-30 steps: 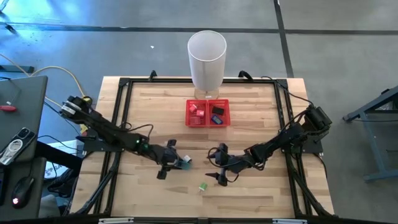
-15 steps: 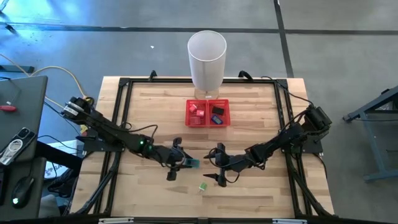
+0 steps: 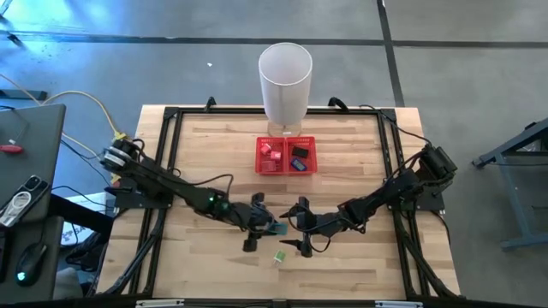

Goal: Pick & Place Office items
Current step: Put the light blue digital clock into the right red bin

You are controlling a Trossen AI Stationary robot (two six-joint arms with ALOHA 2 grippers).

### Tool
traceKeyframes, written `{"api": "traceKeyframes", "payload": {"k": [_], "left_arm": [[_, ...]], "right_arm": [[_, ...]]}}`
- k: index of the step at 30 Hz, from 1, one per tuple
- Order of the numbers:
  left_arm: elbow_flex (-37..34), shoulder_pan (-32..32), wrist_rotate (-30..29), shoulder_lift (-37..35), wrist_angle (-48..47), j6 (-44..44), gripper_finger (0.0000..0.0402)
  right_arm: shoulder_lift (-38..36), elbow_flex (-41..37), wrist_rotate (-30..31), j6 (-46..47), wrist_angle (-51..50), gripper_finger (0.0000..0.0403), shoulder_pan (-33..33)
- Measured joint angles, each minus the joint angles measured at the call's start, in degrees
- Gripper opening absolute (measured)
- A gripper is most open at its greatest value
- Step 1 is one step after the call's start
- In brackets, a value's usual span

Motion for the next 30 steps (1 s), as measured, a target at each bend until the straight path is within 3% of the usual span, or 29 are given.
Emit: {"api": "traceKeyframes", "payload": {"k": [16,21,30], "left_arm": [[4.08,0.35,-0.08,3.33,-2.64,-0.45,0.0152],[4.13,0.35,-0.07,3.29,-2.69,-0.48,0.0152],[4.22,0.35,-0.05,3.29,-2.95,-0.22,0.0152]], "right_arm": [[0.0,0.0,0.45,-0.33,-1.39,0.0354,0.74],[0.0,0.0,1.12,-0.27,-2.25,0.0312,0.74],[0.0,0.0,1.62,-0.24,-2.35,0.02,0.7]]}}
